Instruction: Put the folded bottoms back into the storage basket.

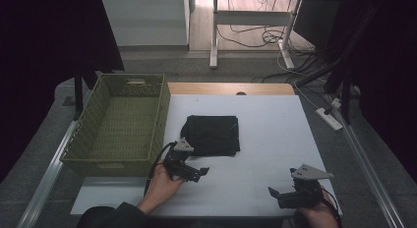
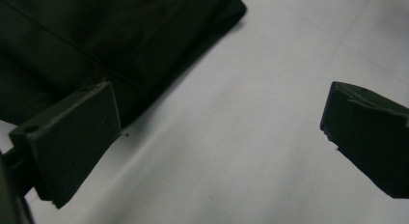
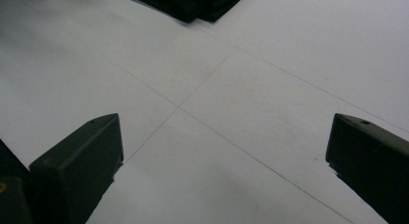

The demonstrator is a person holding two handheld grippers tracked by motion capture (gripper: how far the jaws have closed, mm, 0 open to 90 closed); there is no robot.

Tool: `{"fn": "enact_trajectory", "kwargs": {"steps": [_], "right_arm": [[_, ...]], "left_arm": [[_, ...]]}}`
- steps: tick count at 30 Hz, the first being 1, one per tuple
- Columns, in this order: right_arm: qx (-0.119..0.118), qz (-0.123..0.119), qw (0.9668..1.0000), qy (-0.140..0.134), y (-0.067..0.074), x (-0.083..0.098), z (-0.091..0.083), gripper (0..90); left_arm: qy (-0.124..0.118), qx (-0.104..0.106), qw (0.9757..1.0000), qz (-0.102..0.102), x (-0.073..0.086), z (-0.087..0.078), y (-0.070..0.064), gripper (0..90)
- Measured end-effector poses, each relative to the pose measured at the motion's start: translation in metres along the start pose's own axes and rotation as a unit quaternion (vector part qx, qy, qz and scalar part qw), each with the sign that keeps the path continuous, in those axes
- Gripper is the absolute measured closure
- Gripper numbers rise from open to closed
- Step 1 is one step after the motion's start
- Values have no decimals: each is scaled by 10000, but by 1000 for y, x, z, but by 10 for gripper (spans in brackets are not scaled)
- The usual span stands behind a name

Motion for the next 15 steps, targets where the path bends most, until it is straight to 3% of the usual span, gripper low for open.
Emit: {"fn": "enact_trajectory", "kwargs": {"steps": [3,4,7,15], "right_arm": [[2,-4,10000,11,0,0,0,2],[2,-16,10000,20,0,0,0,2],[-2,-24,10000,27,0,0,0,2],[-18,-60,10000,29,1,0,0,2]], "left_arm": [[41,-168,9998,-64,-4,5,7,0],[52,-314,9994,-126,-6,8,13,0],[57,-419,9990,-173,-9,10,18,0],[109,-944,9939,-568,-11,18,45,12]]}}
Point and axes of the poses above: each handheld gripper's, and its own axes: z roughly forward along the jaws, x roughly out of its underside, y roughly to its left, the point moved 5 cm from there along z, roughly forward along the jaws, and after that the axes turned 6 degrees about z, right-handed, at the moved point
